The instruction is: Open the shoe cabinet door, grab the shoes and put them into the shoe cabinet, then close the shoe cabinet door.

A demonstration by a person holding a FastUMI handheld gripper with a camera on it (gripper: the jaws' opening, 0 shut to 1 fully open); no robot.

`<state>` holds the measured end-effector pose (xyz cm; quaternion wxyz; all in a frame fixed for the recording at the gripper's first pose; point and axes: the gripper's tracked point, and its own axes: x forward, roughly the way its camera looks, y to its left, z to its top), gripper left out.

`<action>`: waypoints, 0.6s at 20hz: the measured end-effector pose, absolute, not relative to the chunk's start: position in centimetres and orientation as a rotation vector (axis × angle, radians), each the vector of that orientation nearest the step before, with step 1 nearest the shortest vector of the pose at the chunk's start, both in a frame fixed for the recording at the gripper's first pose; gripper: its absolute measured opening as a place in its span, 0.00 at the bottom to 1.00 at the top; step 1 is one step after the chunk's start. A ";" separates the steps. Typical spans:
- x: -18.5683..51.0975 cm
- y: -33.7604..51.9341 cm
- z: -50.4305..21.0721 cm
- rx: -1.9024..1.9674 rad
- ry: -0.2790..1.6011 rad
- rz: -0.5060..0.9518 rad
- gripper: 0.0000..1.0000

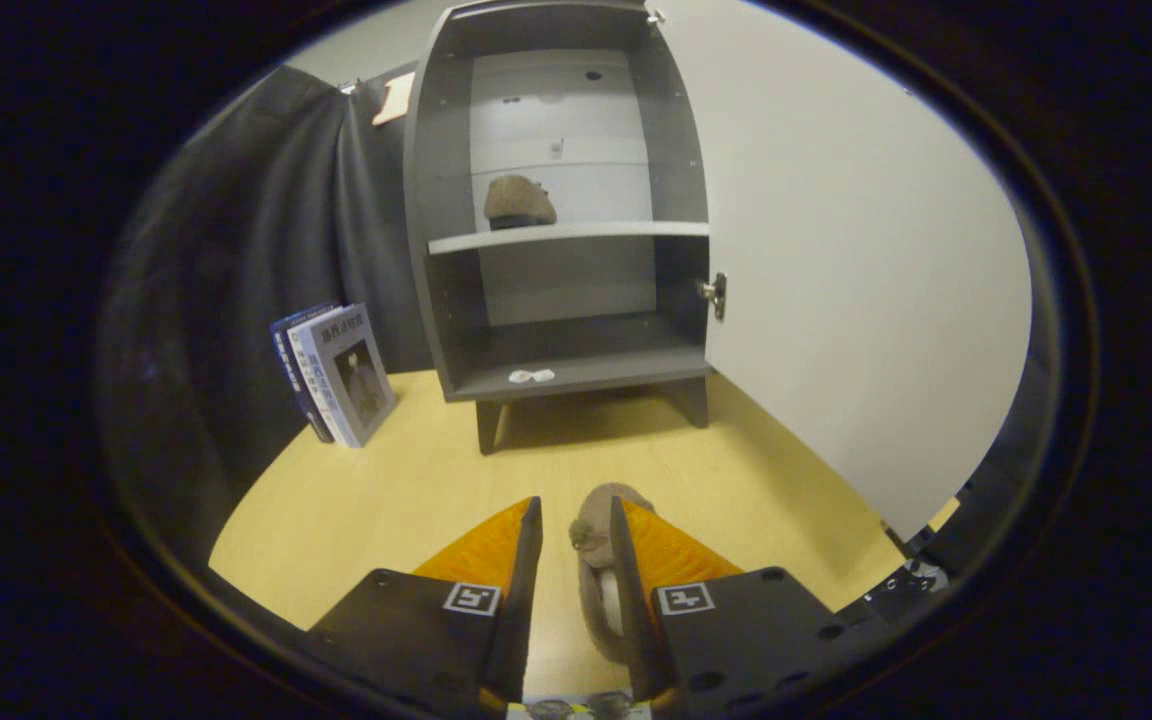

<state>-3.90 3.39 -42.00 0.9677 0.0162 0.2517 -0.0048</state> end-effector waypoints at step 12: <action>-2.0 3.1 -52.6 0.034 0.682 0.024 0.43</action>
